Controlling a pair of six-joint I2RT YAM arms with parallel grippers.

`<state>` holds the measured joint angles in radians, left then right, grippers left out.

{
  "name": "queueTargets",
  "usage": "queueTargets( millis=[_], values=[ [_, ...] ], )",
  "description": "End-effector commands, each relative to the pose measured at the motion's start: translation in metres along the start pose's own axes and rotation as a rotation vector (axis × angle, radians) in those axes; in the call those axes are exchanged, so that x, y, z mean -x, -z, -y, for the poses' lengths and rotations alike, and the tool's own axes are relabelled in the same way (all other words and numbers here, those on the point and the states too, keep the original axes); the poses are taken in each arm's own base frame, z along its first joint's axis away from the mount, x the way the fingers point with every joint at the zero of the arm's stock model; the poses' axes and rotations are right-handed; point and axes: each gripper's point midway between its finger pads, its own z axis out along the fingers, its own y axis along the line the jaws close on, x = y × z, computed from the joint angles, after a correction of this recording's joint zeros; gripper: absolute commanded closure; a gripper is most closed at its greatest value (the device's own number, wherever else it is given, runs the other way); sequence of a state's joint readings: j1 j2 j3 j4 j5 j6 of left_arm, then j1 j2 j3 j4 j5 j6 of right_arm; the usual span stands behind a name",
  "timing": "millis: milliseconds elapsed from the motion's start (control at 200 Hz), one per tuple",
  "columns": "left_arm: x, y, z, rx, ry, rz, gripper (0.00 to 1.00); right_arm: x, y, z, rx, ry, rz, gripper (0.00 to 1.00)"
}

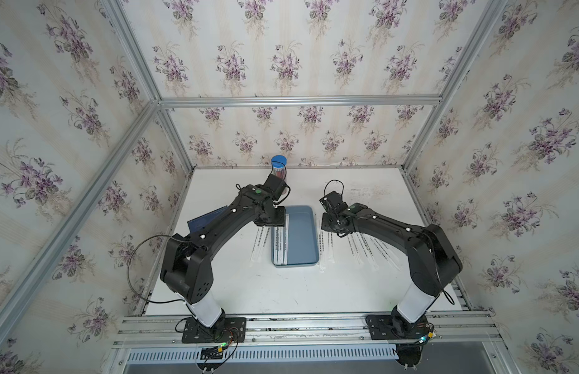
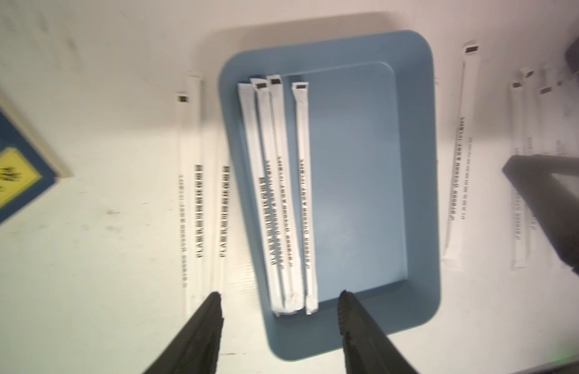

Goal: Put the straws into the storage box
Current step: Place the straw in the storage box, then pick up the straw from the center of the board.

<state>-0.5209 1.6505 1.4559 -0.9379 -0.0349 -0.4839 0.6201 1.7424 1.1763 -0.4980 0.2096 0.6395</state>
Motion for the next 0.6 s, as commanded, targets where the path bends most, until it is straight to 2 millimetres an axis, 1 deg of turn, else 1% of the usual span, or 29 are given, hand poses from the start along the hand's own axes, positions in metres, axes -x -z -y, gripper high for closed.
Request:
queueTargets(
  millis=[0, 90, 135, 200, 215, 230, 315, 355, 510, 595],
  values=[
    [0.006, 0.023, -0.064, 0.330, -0.066, 0.109, 0.01, -0.006, -0.007, 0.013, -0.052, -0.001, -0.012, 0.71],
    [0.011, 0.038, -0.086, 0.436, -0.060, 0.202, 0.00, -0.010, -0.013, 0.015, -0.050, 0.006, -0.033, 0.70],
    [0.014, 0.044, -0.091, 0.440, -0.044, 0.250, 0.00, -0.014, -0.017, 0.014, -0.048, 0.013, -0.055, 0.69],
    [0.017, 0.048, -0.088, 0.363, -0.024, 0.300, 0.00, -0.018, -0.023, 0.015, -0.057, 0.020, -0.075, 0.68],
    [0.017, 0.045, -0.087, 0.346, -0.017, 0.299, 0.00, -0.019, -0.024, 0.015, -0.056, 0.019, -0.078, 0.68],
    [0.018, 0.053, -0.087, 0.318, 0.000, 0.325, 0.00, -0.019, -0.025, 0.015, -0.055, 0.018, -0.079, 0.69],
    [0.018, 0.051, -0.079, 0.182, 0.041, 0.351, 0.00, -0.023, -0.029, 0.016, -0.057, 0.017, -0.086, 0.71],
    [0.017, 0.049, -0.076, 0.145, 0.053, 0.352, 0.00, -0.024, -0.031, 0.016, -0.059, 0.020, -0.092, 0.73],
    [0.011, 0.041, -0.072, 0.105, 0.057, 0.320, 0.00, -0.028, -0.038, 0.018, -0.073, 0.027, -0.104, 0.78],
    [0.010, 0.040, -0.069, 0.091, 0.060, 0.317, 0.00, -0.029, -0.042, 0.021, -0.082, 0.029, -0.111, 0.80]
  ],
)
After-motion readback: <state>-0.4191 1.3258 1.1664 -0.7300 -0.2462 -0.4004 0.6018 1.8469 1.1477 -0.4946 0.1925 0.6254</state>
